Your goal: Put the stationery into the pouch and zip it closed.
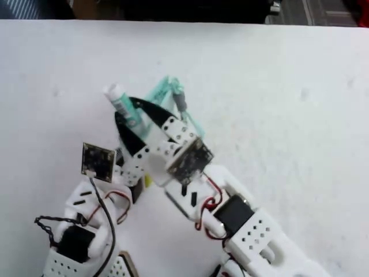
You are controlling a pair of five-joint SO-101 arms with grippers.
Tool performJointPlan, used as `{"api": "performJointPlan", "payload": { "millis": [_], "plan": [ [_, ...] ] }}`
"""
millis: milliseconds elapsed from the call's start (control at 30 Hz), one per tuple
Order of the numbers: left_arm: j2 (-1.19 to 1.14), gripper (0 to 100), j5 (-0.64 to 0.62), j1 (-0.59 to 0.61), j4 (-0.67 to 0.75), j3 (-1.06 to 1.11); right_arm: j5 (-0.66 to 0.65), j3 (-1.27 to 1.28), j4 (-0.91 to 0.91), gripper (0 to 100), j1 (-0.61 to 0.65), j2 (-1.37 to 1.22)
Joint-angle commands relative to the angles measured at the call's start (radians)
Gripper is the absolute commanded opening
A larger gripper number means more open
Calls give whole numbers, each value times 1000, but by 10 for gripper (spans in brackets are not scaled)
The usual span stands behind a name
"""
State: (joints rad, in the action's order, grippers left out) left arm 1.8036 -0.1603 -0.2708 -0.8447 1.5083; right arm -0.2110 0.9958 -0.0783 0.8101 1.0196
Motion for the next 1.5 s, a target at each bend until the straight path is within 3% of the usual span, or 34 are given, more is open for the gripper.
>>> {"api": "performJointPlan", "payload": {
  "millis": [0, 100, 300, 467, 600, 700, 800, 1033, 1200, 1267, 1467],
  "plan": [
    [10, 218, 8, 12, 11, -25, 98, 21, 19, 17, -81, 31],
    [10, 218, 6, 27, 11, -25, 126, 48, -53, 26, -116, 108],
    [10, 218, 6, 21, 11, -25, 130, 43, -334, 216, -61, 295],
    [10, 218, 6, 21, 11, -25, 124, 29, -440, 184, -15, 384],
    [10, 218, 6, 21, 11, -25, 133, -121, -524, 182, -84, 387],
    [10, 217, 6, 19, 11, -25, 167, -275, -647, 164, -90, 314],
    [10, 215, 8, -2, 6, -25, 313, -459, -816, 156, -90, 168],
    [10, 151, 133, -93, -12, -18, 532, -839, -1148, 156, -96, -249],
    [10, 136, 135, -94, -6, -17, 707, -1049, -1369, 301, -88, -421],
    [10, 136, 135, -94, -6, -17, 749, -1102, -1422, 363, -88, -466],
    [10, 136, 135, -94, -6, -17, 761, -1243, -1419, 352, -45, -559]
  ]
}}
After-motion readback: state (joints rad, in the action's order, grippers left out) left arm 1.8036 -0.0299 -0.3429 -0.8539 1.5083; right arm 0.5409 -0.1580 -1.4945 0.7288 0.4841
